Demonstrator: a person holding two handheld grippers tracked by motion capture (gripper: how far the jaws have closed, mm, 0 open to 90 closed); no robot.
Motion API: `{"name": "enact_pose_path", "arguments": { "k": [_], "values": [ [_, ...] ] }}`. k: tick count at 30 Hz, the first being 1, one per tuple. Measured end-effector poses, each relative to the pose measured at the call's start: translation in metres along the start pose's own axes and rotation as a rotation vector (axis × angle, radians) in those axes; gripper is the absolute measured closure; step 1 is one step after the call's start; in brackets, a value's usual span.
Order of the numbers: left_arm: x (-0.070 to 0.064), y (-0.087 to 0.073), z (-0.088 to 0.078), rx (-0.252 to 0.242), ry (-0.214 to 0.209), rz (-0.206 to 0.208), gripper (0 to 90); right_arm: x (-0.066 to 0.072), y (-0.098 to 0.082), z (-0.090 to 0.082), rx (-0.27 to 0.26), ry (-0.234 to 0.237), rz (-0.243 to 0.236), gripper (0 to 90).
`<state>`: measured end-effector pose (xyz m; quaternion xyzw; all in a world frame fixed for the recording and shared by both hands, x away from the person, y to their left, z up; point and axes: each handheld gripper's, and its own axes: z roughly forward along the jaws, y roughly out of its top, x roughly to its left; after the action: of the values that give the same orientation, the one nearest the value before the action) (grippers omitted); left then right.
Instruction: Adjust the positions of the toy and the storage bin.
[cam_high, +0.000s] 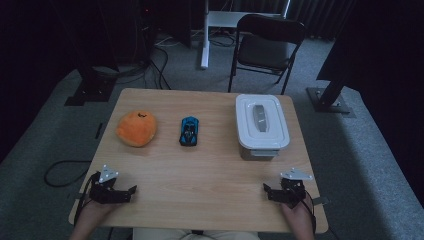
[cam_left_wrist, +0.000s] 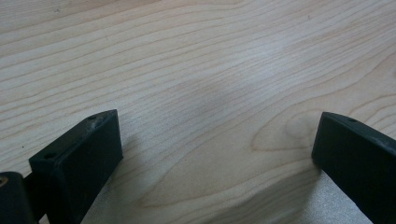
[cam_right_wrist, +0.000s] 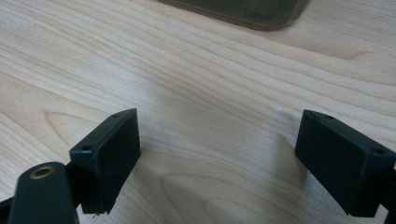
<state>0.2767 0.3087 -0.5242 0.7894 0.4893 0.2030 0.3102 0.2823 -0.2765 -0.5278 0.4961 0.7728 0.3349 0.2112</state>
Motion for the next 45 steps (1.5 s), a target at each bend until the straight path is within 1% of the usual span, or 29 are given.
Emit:
{"name": "enact_pose_path", "arguments": {
  "k": [4,8,10,12,13,15,17,20,21,23,24,26,28,30,32,33,37,39,40,41,42,44,45],
  "values": [
    [-0.001,-0.001,-0.001,0.0,0.009,-0.007,2.3,-0.001,0.001,0.0,0.002,-0.002,0.004,13.4],
    [-0.002,-0.001,-0.002,-0.004,-0.001,0.003,4.2,-0.001,0.001,0.001,0.001,-0.003,0.002,13.4],
    [-0.003,0.0,-0.003,-0.003,0.022,0.001,6.3,-0.001,0.001,0.001,0.001,-0.003,0.001,13.4],
    [-0.004,0.0,-0.004,0.008,0.031,-0.008,6.3,-0.001,0.001,0.001,0.001,-0.003,0.002,13.4],
    [-0.005,0.0,-0.004,0.008,0.031,-0.006,6.3,-0.001,0.001,0.001,0.001,-0.003,0.002,13.4],
    [-0.006,0.001,-0.004,0.014,0.016,0.008,6.3,-0.001,0.001,0.001,0.001,-0.003,0.002,13.4],
    [-0.009,0.002,-0.003,0.012,0.017,0.019,6.3,-0.001,0.001,0.001,0.001,-0.001,0.0,13.3],
    [-0.013,0.006,-0.004,0.008,0.011,0.026,6.3,-0.001,0.001,0.001,0.002,-0.001,0.0,13.3],
    [-0.015,0.009,-0.005,0.007,0.007,0.036,6.3,-0.001,0.001,0.001,0.002,-0.001,0.001,13.4],
    [-0.018,0.014,-0.006,-0.001,-0.016,0.036,6.3,-0.001,0.001,0.001,0.002,-0.001,0.001,13.4],
    [-0.019,0.018,-0.006,-0.005,-0.014,0.041,6.3,-0.001,0.001,0.001,0.002,-0.001,0.001,13.4],
    [-0.022,0.025,-0.004,-0.009,-0.041,0.042,6.2,-0.001,0.001,0.001,0.002,-0.001,0.001,13.4],
    [-0.026,0.033,-0.002,-0.011,-0.041,0.055,6.3,-0.001,0.001,0.001,0.002,-0.001,0.001,13.4],
    [-0.03,0.041,0.002,-0.012,-0.053,0.058,6.3,-0.001,0.001,0.001,0.002,-0.002,0.002,13.4],
    [-0.035,0.047,0.007,-0.014,-0.053,0.062,6.3,-0.001,0.001,0.001,0.002,-0.003,0.002,13.4],
    [-0.038,0.05,0.011,-0.009,-0.065,0.064,6.3,-0.001,0.001,0.001,0.002,-0.003,0.003,13.4],
    [-0.051,0.058,0.022,0.0,-0.074,0.091,6.3,-0.001,0.001,0.001,0.002,-0.003,0.003,13.4],
    [-0.054,0.062,0.025,-0.003,-0.093,0.089,6.2,-0.001,0.001,0.001,0.002,-0.003,0.003,13.4],
    [-0.054,0.062,0.025,-0.003,-0.093,0.089,6.2,-0.001,0.001,0.001,0.002,-0.003,0.003,13.4],
    [-0.056,0.068,0.026,0.001,-0.082,0.095,6.2,-0.001,0.001,0.001,0.002,-0.008,0.008,13.4],
    [-0.056,0.068,0.026,0.001,-0.082,0.095,6.2,-0.001,0.001,0.001,0.002,-0.008,0.008,13.4],
    [-0.055,0.074,0.027,0.001,-0.078,0.088,6.2,-0.001,0.001,0.001,0.001,-0.01,0.009,13.4],
    [-0.054,0.08,0.027,0.003,-0.084,0.086,6.2,-0.001,0.001,0.001,0.002,-0.01,0.009,13.4]
  ]
}}
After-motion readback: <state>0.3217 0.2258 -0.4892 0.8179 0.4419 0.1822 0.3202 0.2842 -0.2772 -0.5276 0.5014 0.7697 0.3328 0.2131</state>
